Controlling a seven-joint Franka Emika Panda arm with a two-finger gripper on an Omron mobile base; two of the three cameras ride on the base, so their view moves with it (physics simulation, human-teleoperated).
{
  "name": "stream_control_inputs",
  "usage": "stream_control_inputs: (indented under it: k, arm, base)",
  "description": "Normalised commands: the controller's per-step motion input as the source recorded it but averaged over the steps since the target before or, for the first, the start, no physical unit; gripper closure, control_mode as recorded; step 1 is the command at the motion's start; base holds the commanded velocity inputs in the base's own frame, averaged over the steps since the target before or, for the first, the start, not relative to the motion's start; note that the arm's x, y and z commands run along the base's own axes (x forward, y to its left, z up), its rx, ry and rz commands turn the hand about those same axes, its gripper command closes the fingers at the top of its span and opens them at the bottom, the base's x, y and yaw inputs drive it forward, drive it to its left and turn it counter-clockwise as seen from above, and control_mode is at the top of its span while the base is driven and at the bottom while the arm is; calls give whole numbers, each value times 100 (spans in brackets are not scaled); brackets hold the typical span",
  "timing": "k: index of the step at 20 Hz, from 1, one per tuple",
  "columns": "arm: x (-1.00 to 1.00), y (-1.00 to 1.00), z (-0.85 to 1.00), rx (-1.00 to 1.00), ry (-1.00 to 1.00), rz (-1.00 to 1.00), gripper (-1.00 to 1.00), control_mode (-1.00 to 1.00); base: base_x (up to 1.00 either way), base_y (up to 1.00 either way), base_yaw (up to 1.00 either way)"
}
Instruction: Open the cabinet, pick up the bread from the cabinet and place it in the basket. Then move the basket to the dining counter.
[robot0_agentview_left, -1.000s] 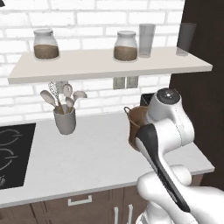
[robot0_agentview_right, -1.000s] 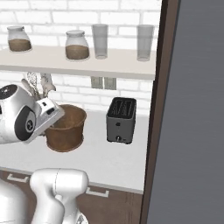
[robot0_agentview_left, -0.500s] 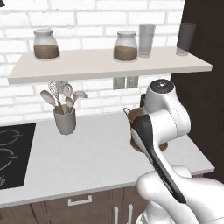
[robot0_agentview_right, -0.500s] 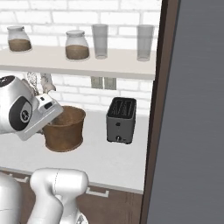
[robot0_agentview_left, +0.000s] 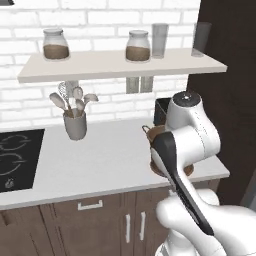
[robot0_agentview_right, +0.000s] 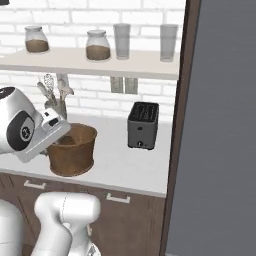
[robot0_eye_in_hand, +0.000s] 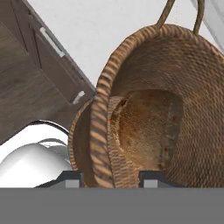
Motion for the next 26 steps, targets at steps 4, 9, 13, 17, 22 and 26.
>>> stream_control_inputs:
  k: [4,9,13,17,22,26]
  arm:
    - [0,0,0,0,0,0,100,100]
    - [0,0,0,0,0,0,100,100]
    - [0,0,0,0,0,0,100,100]
    - [0,0,0,0,0,0,100,100]
    - [0,0,0,0,0,0,100,100]
    - [0,0,0,0,0,0,100,100]
  base:
    - [-90,0,22]
    - [-32,0,90]
    - [-16,0,100]
    - [-16,0,100]
    - [-13,0,100]
    - [-4,0,100]
